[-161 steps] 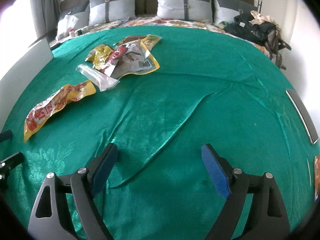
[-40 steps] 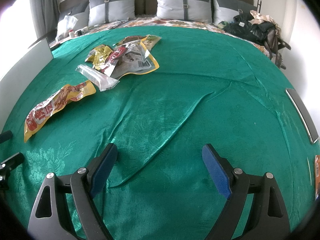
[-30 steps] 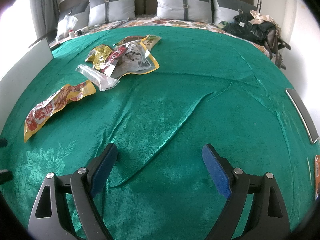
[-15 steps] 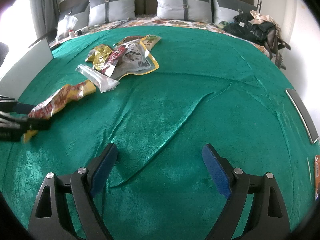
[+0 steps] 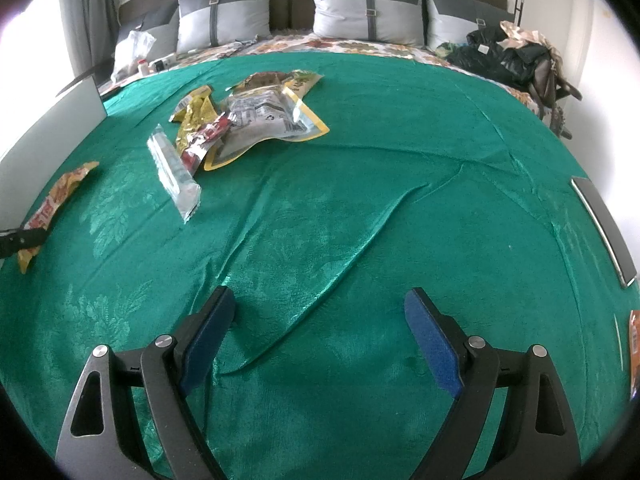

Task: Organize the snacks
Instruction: 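Grasp the long yellow cartoon-print bag with the left tool, then grasp the clear sausage stick with the right tool while the left tool lifts the yellow bag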

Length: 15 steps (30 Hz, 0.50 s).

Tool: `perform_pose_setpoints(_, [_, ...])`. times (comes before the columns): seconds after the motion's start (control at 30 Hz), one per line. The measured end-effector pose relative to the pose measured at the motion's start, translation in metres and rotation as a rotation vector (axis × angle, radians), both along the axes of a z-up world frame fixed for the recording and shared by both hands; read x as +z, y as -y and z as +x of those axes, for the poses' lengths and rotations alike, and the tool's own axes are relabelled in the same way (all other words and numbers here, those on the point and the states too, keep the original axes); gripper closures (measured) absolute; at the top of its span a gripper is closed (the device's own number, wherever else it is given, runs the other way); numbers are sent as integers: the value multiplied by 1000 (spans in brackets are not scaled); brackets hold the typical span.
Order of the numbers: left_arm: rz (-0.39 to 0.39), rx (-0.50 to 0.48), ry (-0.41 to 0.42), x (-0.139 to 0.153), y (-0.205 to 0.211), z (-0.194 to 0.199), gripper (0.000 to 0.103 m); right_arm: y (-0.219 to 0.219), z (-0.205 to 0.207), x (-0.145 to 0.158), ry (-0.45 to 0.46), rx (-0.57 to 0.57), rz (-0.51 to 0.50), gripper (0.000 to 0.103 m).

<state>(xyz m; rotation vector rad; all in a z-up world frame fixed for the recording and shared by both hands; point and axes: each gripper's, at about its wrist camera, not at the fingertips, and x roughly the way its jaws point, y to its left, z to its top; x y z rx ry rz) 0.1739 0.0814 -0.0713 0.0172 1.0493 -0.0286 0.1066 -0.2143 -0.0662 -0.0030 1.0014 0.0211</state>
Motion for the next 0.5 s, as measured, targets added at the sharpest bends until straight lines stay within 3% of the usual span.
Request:
perform_pose_setpoints(0.03, [-1,8,8,-3,0,-2,4,0,0,0,0,0,0,14])
perform_pose_setpoints(0.1, [-16,35,27,-7,-6,0,0,0,0,0,0,0,0,14])
perform_pose_setpoints(0.2, [-9,22,101,-9,-7,-2,0,0,0,0,0,1,0,14])
perform_pose_setpoints(0.37, [-17,18,101,-11,-8,1,0,0,0,0,-3,5,4,13])
perform_pose_setpoints(0.5, [-19,17,102,-10,-8,-2,0,-16,20,14,-71,133,68,17])
